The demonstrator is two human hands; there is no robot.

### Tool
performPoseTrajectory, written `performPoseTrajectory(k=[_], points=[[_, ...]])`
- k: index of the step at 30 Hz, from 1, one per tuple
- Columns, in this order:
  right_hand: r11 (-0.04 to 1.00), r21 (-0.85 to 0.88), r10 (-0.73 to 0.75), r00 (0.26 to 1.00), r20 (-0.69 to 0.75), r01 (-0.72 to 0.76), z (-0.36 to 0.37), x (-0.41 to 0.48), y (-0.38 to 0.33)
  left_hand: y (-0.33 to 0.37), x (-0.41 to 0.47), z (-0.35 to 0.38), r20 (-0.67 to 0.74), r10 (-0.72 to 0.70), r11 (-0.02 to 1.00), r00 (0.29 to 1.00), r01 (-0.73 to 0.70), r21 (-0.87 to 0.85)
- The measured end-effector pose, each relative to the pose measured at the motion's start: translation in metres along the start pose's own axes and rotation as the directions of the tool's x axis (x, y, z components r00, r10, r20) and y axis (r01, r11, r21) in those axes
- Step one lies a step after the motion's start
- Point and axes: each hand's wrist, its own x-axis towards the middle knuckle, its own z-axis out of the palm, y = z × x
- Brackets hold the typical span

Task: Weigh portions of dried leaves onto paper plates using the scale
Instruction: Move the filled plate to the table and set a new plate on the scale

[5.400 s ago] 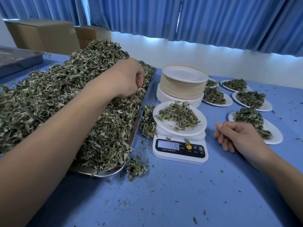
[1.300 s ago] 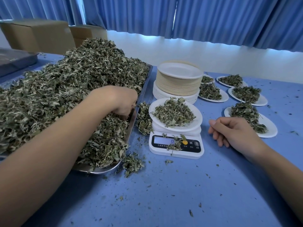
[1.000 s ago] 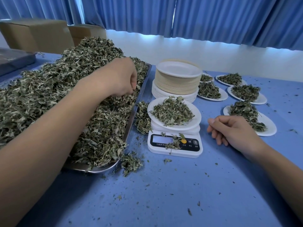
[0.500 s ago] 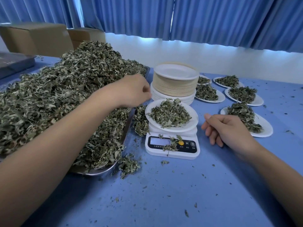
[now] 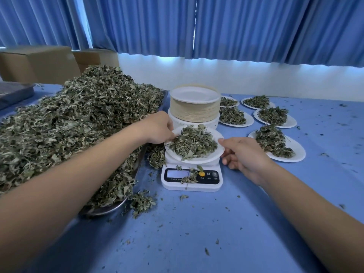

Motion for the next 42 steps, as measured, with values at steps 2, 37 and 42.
performPoseTrajectory(k=[2, 37, 42], points=[[0.999, 0.053, 0.007, 1.000, -0.013, -0.007, -0.003, -0.004, -0.004, 0.008, 0.000, 0.001, -0.015, 0.006, 1.000, 1.000, -0.006, -0.012], [0.996, -0.081, -0.054, 0.544, -0.837, -0.027, -0.284, 0.020, 0.031, 0.303, 0.167, 0.155, 0.023, 0.382, 0.922, 0.924, -0.380, -0.070], [0.988, -0.118, -0.049, 0.519, -0.853, -0.101, -0.287, 0.024, 0.039, 0.290, 0.159, 0.172, 0.160, 0.423, 0.902, 0.892, -0.432, 0.021]])
